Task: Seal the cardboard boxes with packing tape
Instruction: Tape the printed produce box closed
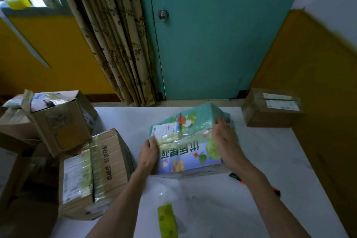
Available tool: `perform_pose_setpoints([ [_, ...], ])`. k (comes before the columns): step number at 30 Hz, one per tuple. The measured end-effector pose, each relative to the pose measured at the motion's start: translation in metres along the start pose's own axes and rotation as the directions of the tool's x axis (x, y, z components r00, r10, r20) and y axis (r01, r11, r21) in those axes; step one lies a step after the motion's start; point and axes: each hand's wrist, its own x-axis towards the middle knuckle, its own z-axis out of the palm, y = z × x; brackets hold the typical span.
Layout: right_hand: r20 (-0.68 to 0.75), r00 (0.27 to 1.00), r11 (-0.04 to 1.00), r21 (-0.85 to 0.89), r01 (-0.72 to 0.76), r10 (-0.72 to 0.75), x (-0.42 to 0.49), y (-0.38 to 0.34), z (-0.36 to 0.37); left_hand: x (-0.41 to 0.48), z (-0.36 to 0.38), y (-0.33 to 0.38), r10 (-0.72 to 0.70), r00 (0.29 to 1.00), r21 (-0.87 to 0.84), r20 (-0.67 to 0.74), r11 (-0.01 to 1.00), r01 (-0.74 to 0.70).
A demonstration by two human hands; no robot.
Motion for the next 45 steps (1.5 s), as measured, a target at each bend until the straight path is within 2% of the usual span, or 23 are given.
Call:
perform_pose_setpoints([
  [1,0.024,0.999,0.987,-0.151,0.052,-0.049,-0.006,-0.015,0.004,-0.004,0.003,0.003,-0.014,0.999,-0.027,0.05,1.0,0.015],
  [3,0.103,0.986,0.888,-0.43,0.161,-0.129,-0.012,-0.031,0.023,-0.012,0.01,0.014,0.068,0.988,-0.135,0.136,0.99,-0.049],
  [4,0.107,0.98,0.836,-0.513,0.197,-0.165,-0.012,-0.033,0.033,-0.017,0.012,0.022,0.12,0.98,-0.221,0.16,0.972,-0.083],
  [6,-0.002,0.983,0.828,-0.54,0.152,-0.181,-0.006,-0.039,0.044,-0.025,0.011,0.045,0.192,0.963,-0.367,0.189,0.923,-0.112],
  [9,-0.142,0.972,0.834,-0.547,0.079,-0.186,0.008,-0.047,0.043,-0.034,0.003,0.075,0.276,0.938,-0.426,0.209,0.889,-0.167],
  [12,-0.221,0.955,0.801,-0.598,0.027,-0.197,0.021,-0.046,0.035,-0.041,-0.005,0.095,0.314,0.917,-0.371,0.247,0.905,-0.21],
  [14,-0.218,0.966,0.792,-0.609,-0.024,-0.139,0.031,-0.042,0.028,-0.041,-0.008,0.103,0.3,0.915,-0.275,0.27,0.935,-0.225],
  [18,-0.166,0.978,0.885,-0.426,-0.187,0.127,0.047,-0.032,0.017,-0.035,-0.013,0.108,0.264,0.92,-0.191,0.288,0.958,-0.215],
  [21,-0.162,0.967,0.924,-0.298,-0.24,0.199,0.048,-0.034,0.015,-0.036,-0.018,0.114,0.236,0.933,-0.09,0.271,0.971,-0.219],
  [24,-0.21,0.966,0.936,-0.287,-0.206,0.148,0.049,-0.04,0.019,-0.042,-0.022,0.113,0.23,0.959,0.061,0.164,0.968,-0.242],
  [28,-0.285,0.959,0.939,-0.333,-0.088,-0.011,0.052,-0.042,0.033,-0.042,-0.037,0.099,0.22,0.971,0.153,0.096,0.96,-0.233],
  [32,-0.281,0.935,0.903,-0.422,0.082,-0.215,0.055,-0.05,0.052,-0.035,-0.055,0.077,0.232,0.972,0.233,0.028,0.944,-0.232],
  [34,-0.279,0.925,0.888,-0.447,0.112,-0.257,0.056,-0.051,0.058,-0.035,-0.059,0.071,0.234,0.972,0.241,0.01,0.943,-0.23],
  [36,-0.27,0.937,0.896,-0.435,0.088,-0.223,0.055,-0.053,0.059,-0.037,-0.059,0.074,0.222,0.975,0.272,0.021,0.937,-0.219],
  [39,-0.209,0.976,0.938,-0.345,-0.016,-0.06,0.047,-0.055,0.051,-0.041,-0.051,0.083,0.231,0.973,0.353,0.023,0.908,-0.224],
  [41,-0.157,0.988,0.963,-0.268,-0.042,-0.001,0.04,-0.054,0.044,-0.047,-0.047,0.087,0.246,0.969,0.385,0.029,0.892,-0.238],
  [45,-0.116,0.992,0.998,-0.016,-0.061,0.058,0.032,-0.043,0.041,-0.048,-0.046,0.088,0.229,0.973,0.349,0.038,0.909,-0.228],
])
